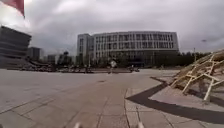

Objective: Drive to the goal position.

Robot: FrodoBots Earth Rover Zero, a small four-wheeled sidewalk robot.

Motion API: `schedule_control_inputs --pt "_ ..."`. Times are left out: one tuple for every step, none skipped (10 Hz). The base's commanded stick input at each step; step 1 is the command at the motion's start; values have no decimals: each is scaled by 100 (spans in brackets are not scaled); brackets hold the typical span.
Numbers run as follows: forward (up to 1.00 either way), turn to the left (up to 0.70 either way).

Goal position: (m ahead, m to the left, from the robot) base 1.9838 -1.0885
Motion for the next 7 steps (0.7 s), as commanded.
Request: schedule_control_inputs --pt "45 0" --pt "45 0" --pt "45 0" --pt "45 0" --pt "45 0" --pt "45 -1" --pt "45 -16"
